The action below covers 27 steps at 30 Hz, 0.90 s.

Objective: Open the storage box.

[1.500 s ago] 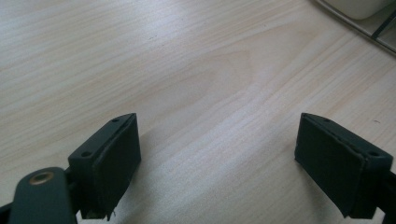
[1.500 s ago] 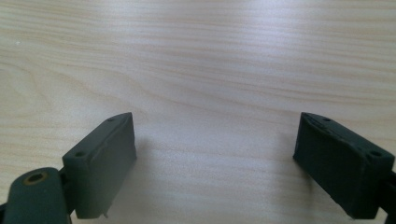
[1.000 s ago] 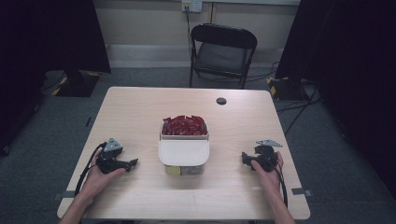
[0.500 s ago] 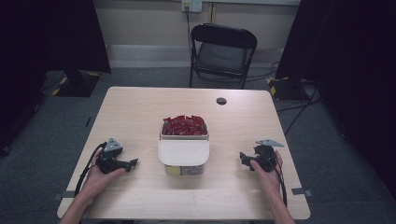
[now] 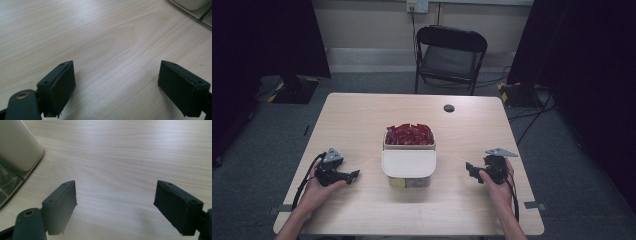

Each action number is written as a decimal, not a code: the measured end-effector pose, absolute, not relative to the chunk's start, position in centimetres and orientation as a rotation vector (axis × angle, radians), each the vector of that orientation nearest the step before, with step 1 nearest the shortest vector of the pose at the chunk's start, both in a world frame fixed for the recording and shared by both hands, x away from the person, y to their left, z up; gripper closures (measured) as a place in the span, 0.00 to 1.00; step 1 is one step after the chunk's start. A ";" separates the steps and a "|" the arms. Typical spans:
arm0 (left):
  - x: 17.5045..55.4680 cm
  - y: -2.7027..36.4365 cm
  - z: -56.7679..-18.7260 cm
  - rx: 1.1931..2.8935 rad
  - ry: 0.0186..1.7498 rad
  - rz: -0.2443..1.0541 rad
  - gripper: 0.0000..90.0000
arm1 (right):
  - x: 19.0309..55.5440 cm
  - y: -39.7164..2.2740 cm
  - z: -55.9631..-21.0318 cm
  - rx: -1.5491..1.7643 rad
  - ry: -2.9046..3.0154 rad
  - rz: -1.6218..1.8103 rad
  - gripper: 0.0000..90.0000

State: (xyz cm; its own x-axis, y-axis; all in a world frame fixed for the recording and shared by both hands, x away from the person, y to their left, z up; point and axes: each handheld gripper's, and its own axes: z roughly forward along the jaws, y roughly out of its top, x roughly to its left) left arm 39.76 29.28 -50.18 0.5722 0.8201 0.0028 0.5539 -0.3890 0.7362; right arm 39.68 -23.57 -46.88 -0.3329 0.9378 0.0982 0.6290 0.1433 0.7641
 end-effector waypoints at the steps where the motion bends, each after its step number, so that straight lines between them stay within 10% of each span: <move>1: 39.8 29.3 -50.2 2.099 1.092 0.484 0.15 | 39.5 -23.2 -46.7 1.482 2.036 1.033 0.19; 27: 39.8 29.3 -50.2 2.098 1.093 0.485 0.15 | 36.8 -17.6 -45.0 1.280 2.157 1.176 0.18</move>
